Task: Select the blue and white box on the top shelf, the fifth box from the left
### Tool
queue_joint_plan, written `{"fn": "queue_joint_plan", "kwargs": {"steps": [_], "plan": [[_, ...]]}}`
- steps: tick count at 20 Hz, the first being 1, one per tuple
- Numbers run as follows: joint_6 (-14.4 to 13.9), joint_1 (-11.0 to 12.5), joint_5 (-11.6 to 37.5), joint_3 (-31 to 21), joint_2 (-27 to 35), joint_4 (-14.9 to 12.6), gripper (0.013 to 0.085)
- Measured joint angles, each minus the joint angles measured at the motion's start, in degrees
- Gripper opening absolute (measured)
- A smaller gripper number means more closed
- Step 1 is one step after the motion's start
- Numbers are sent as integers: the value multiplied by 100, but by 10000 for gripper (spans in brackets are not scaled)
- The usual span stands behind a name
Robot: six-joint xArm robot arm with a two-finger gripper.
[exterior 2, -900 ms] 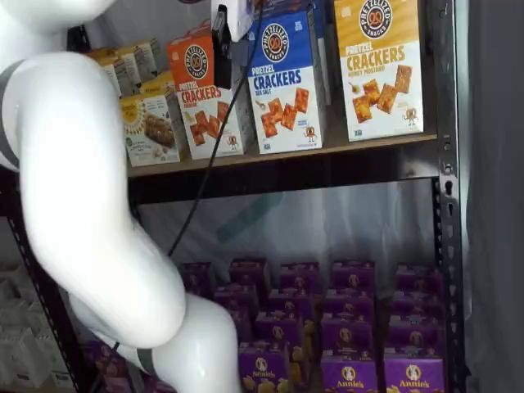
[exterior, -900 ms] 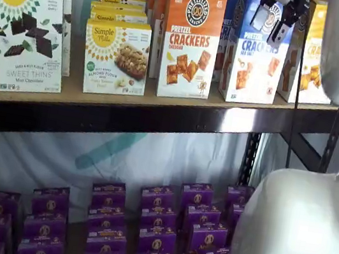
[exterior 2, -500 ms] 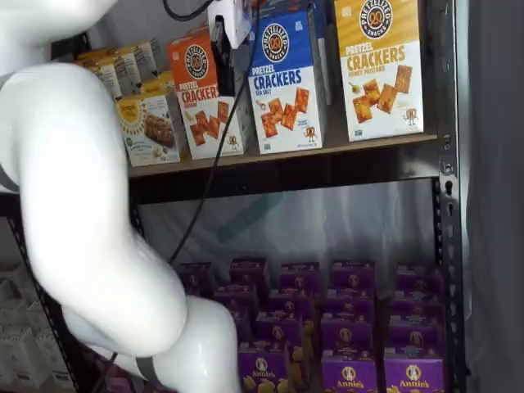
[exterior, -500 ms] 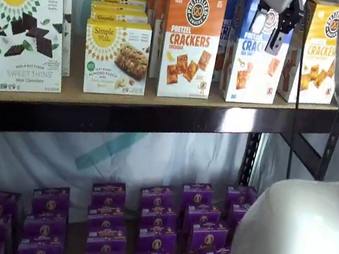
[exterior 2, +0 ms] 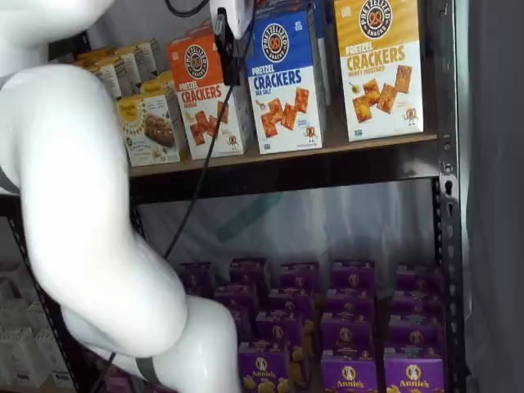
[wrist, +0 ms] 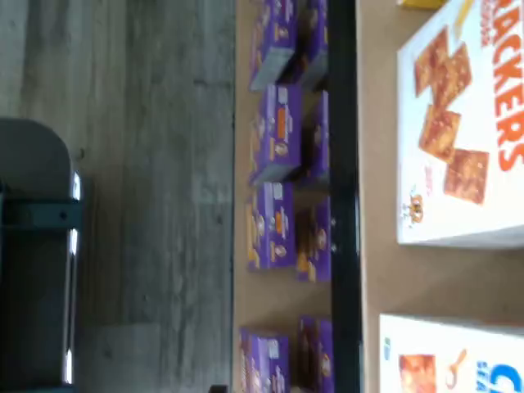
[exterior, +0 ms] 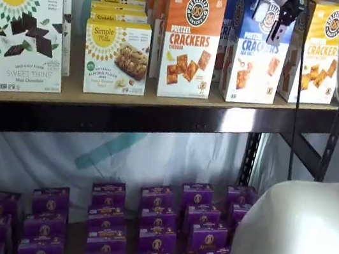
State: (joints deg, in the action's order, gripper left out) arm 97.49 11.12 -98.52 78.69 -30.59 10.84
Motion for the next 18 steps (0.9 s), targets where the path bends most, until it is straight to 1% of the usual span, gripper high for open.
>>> {"fn": "queue_joint_plan", "kwargs": {"steps": [3, 8, 11, 13, 14, 16, 18], "plan": [[38, 20, -84, 295, 156, -105, 850], [96, 125, -385, 896, 478, -89, 850], [113, 279, -689, 1370, 744, 129, 850], [109, 405, -906, 1807, 986, 329, 850], [104, 447, -927, 1907, 1042, 408, 850], [85, 473, -963, 2087, 1152, 475, 850], [64, 440, -1020, 2222, 1247, 442, 850]]}}
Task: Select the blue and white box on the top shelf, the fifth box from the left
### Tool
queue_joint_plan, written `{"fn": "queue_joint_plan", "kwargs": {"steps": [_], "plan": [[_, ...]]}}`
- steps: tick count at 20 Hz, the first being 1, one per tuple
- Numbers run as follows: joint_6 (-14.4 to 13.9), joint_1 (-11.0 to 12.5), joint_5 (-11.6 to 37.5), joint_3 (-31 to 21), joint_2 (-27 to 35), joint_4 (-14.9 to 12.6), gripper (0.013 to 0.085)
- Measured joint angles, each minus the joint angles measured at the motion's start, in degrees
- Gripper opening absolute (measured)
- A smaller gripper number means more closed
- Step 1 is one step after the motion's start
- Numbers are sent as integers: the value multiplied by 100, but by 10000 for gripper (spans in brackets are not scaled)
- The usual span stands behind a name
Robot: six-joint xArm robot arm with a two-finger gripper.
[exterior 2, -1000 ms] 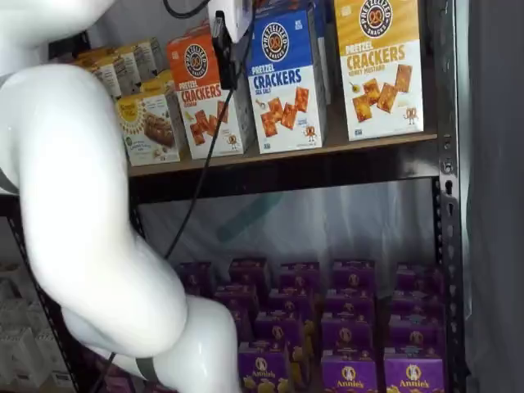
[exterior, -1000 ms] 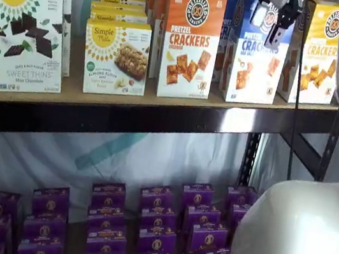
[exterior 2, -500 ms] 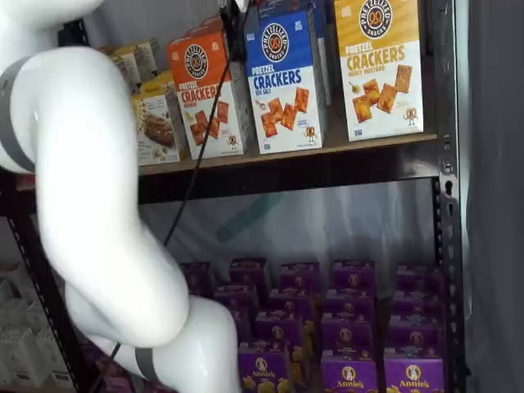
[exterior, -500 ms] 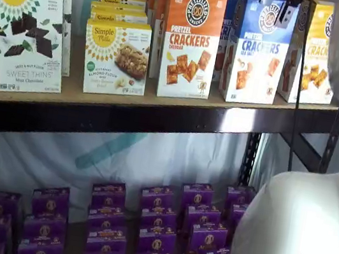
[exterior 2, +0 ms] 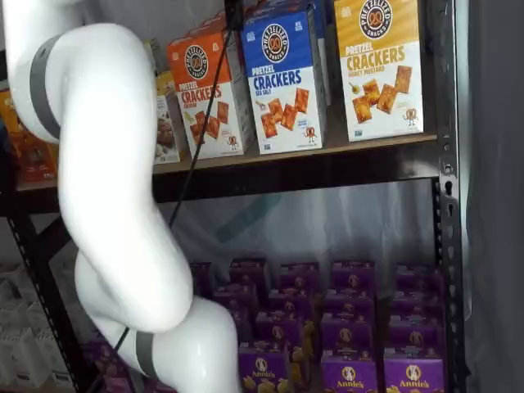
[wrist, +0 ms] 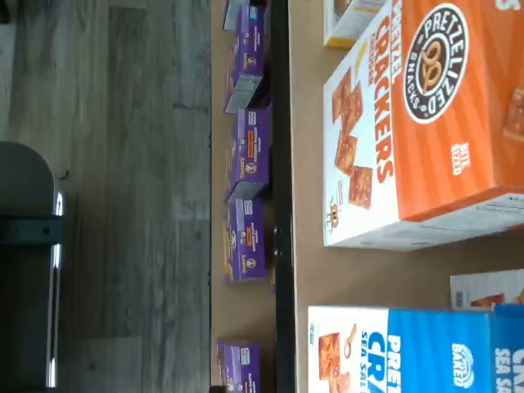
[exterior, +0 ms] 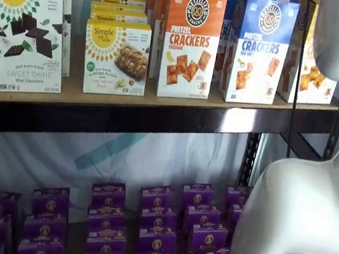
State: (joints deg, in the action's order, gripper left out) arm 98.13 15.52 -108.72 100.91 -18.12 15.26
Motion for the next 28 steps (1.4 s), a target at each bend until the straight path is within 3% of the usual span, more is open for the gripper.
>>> {"fn": "queue_joint_plan", "kwargs": {"steps": [3, 8, 14, 20, 28], "plan": [[-29, 5, 74, -22, 20, 83, 850], [-53, 154, 266, -185, 23, 483, 850], [42, 288, 797, -528, -12, 784, 850], [164, 264, 1313, -719, 50, 704, 850], [323, 287, 1648, -808, 213, 611, 850]]}}
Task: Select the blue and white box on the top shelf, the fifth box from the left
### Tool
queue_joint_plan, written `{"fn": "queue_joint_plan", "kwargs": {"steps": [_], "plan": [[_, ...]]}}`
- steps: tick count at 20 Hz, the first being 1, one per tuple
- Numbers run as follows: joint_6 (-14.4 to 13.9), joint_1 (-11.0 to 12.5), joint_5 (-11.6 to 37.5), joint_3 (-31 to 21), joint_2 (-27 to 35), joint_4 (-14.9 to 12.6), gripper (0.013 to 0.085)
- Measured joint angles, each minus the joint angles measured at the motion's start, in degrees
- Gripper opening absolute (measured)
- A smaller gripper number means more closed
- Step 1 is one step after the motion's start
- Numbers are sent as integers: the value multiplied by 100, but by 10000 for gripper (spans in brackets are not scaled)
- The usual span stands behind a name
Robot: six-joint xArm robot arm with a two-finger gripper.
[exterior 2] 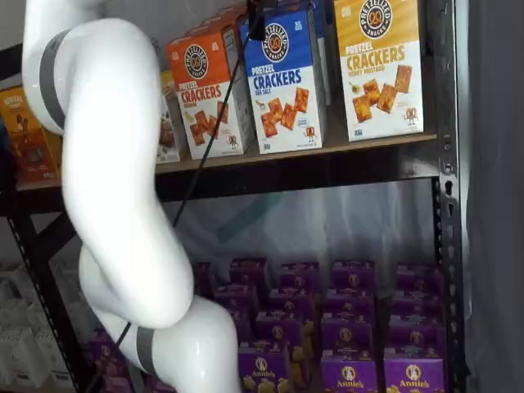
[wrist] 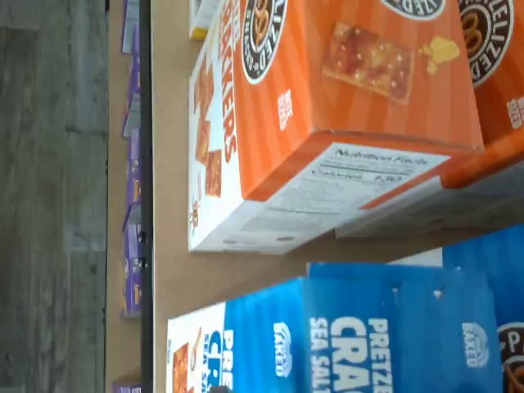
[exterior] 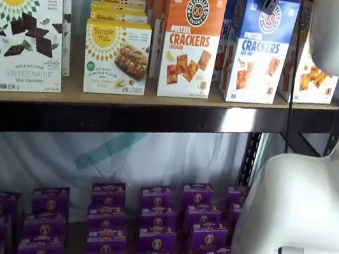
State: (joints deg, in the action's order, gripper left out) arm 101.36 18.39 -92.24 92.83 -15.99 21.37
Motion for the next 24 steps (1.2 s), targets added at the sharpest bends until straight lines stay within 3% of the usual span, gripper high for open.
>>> {"fn": "queue_joint_plan", "kwargs": {"steps": [5, 16, 24], "plan": [[60, -4, 30, -13, 76, -98, 850], [88, -164, -115, -215, -25, -581, 850], [75, -195, -43, -459, -165, -574, 850]]}}
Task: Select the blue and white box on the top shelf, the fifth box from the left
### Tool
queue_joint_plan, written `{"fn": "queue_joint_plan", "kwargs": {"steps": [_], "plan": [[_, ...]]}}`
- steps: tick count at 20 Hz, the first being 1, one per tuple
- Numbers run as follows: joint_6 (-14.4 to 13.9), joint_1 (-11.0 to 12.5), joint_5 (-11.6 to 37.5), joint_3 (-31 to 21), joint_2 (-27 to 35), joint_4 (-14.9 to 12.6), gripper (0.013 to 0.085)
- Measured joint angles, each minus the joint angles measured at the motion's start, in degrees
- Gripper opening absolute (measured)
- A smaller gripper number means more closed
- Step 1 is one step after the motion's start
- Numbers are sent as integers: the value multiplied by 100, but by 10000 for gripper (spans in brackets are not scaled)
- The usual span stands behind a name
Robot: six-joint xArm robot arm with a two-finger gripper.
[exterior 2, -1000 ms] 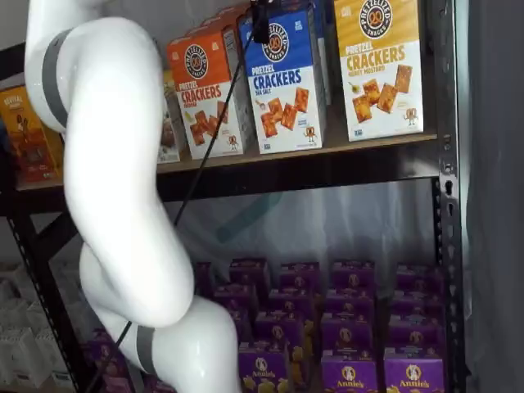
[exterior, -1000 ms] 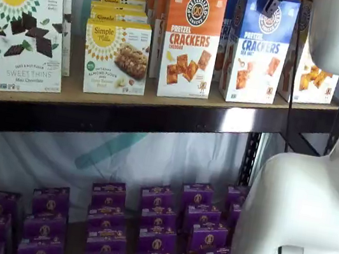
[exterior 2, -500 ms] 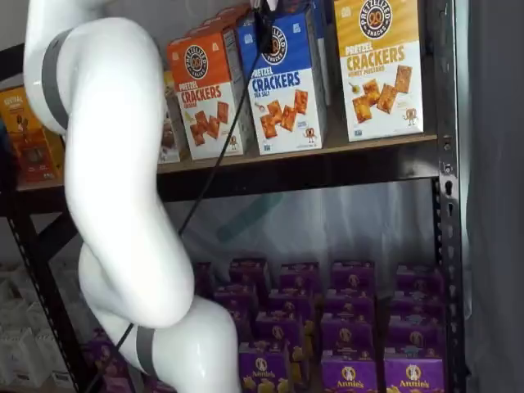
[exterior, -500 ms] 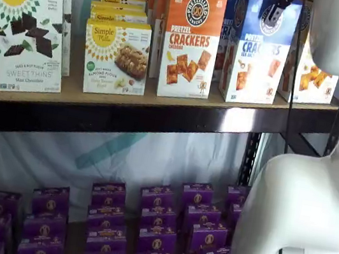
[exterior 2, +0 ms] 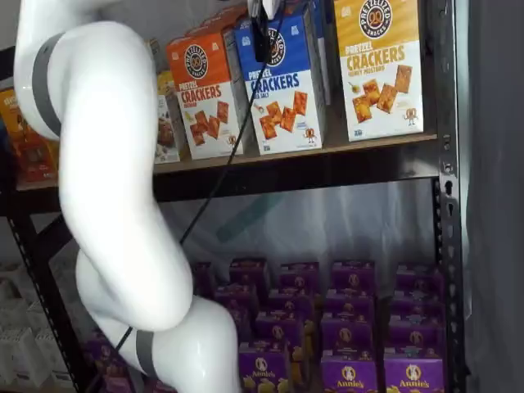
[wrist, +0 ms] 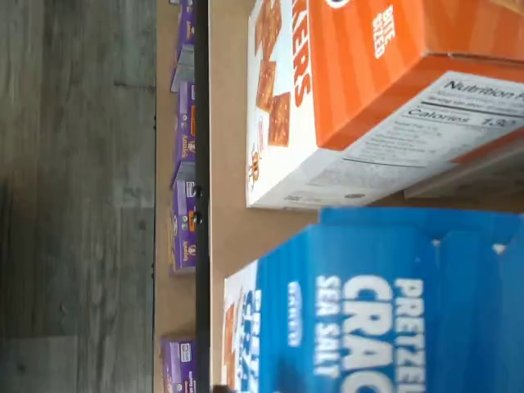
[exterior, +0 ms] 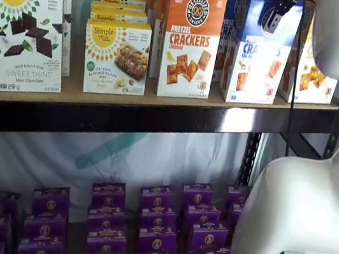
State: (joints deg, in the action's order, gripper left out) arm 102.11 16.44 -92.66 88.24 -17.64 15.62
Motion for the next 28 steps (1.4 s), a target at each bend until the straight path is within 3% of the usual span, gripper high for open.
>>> {"fn": "queue_joint_plan", "kwargs": {"steps": [5, 12, 14, 28], "plan": [[-10, 2, 6, -31, -18, 44, 690], [-18, -10, 44, -75, -42, 54, 690], [-21, -10, 36, -74, -42, 62, 610], [-65, 13, -345, 98, -128, 34, 610]]}}
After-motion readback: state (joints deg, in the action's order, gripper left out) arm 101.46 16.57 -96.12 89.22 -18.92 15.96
